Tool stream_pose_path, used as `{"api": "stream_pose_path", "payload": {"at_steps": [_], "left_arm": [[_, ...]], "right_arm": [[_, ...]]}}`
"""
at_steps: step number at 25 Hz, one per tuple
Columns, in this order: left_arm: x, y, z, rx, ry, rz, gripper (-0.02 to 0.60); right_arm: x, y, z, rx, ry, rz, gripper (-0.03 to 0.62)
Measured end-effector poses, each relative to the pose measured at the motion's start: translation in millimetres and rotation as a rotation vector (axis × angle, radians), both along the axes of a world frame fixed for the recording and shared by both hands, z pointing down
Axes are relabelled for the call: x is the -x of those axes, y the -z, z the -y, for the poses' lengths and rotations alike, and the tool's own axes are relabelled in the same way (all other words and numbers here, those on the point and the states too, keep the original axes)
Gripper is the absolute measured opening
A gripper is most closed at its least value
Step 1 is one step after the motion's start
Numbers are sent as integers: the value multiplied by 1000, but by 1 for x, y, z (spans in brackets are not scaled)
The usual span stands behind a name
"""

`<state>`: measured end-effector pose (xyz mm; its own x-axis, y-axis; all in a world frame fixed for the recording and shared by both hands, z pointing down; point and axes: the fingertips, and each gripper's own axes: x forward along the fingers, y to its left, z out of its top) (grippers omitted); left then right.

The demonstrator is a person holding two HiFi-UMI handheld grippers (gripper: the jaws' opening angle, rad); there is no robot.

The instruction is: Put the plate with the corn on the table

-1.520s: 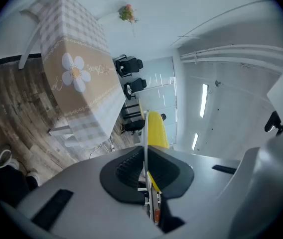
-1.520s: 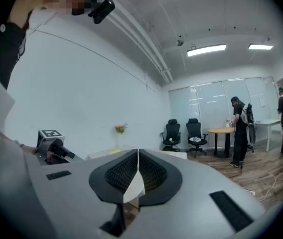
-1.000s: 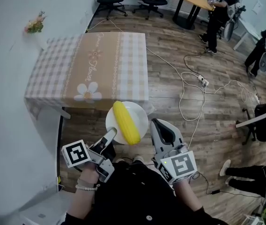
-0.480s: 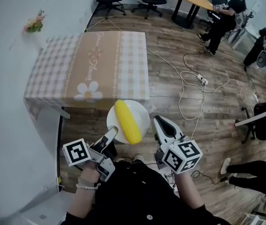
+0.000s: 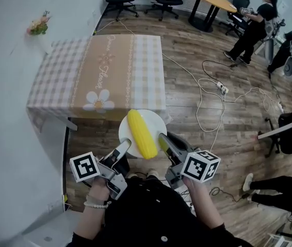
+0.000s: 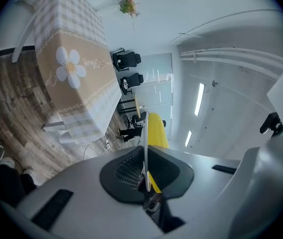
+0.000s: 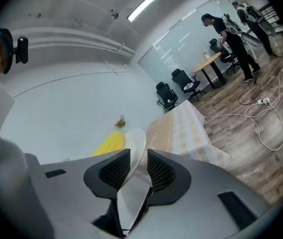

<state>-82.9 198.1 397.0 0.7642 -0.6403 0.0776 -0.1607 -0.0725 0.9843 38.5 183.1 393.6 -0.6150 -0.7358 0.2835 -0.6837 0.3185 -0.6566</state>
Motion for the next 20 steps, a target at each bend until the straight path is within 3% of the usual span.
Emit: {"api": "stream_pose_path", "payload": {"at_steps": [20], "left_arm": [[33,-2,-3,-8,11,26,23]], "right_arm": [[34,3,-3,-28,-9,10,107]]}}
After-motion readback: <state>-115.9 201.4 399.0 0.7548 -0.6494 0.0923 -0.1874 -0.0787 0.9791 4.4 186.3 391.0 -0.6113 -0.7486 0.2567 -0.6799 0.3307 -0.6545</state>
